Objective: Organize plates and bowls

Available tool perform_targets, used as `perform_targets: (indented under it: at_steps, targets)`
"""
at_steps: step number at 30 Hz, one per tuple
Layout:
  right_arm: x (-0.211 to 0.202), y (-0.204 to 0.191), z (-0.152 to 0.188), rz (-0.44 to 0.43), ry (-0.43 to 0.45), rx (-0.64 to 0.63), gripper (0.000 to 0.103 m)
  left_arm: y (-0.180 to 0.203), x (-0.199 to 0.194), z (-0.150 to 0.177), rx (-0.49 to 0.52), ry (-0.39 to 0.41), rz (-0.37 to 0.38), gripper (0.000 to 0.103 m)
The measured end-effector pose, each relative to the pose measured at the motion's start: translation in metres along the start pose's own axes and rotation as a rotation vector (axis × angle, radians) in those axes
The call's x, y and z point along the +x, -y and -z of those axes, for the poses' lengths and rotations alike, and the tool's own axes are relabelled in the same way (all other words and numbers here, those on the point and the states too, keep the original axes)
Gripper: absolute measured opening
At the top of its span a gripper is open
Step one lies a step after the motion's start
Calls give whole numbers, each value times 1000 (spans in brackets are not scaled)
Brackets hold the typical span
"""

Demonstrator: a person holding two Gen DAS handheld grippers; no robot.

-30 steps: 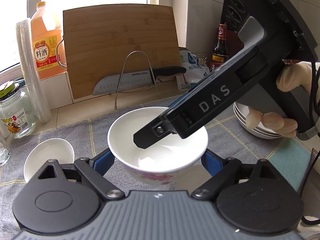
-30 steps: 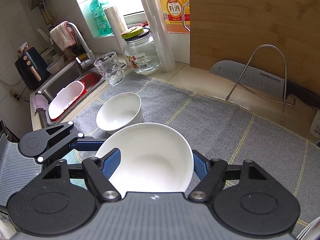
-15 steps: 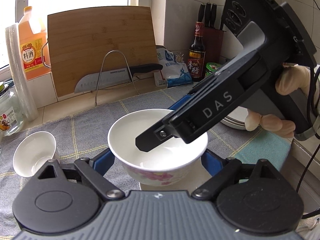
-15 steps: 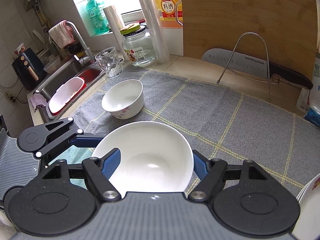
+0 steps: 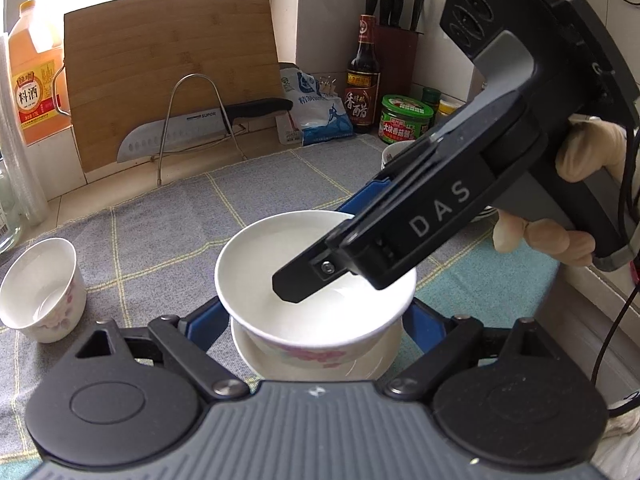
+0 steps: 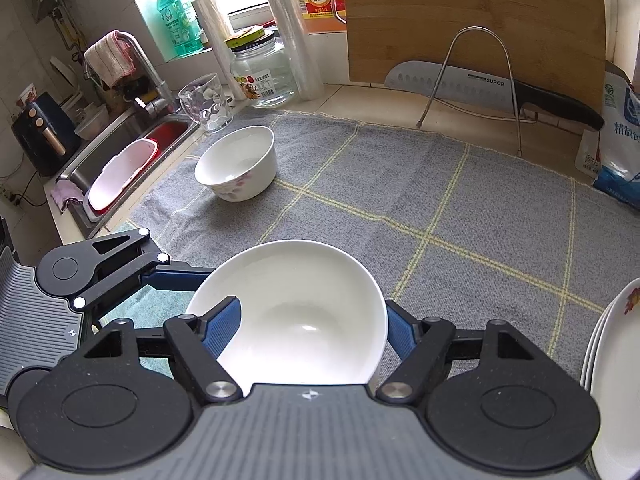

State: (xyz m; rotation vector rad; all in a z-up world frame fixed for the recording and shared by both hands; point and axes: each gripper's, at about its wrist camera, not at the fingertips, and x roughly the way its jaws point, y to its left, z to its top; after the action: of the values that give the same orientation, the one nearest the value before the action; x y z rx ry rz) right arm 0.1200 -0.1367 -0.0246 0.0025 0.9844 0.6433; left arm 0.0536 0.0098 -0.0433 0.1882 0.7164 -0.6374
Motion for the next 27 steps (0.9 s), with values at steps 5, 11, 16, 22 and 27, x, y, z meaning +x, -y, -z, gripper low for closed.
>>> perform_targets:
  at_steps: [5,11,16,22,27]
  targets:
    - [4,2,5,-1,-3,7,81,1,4,4,2,-23,6,93]
    - [8,0,8,7,-8,-8,81,0,7,8,1,-43,12,93]
    - [10,-1,8,11,-12,-17,81,0,9,9,-1,-50,14,93]
    - [12,-2,11,26,-17,-32,81,1,10,8,-1,-55,17,93]
    - [13,-5,13,39,-14,-48,81,2,10,9,11,-53,13,93]
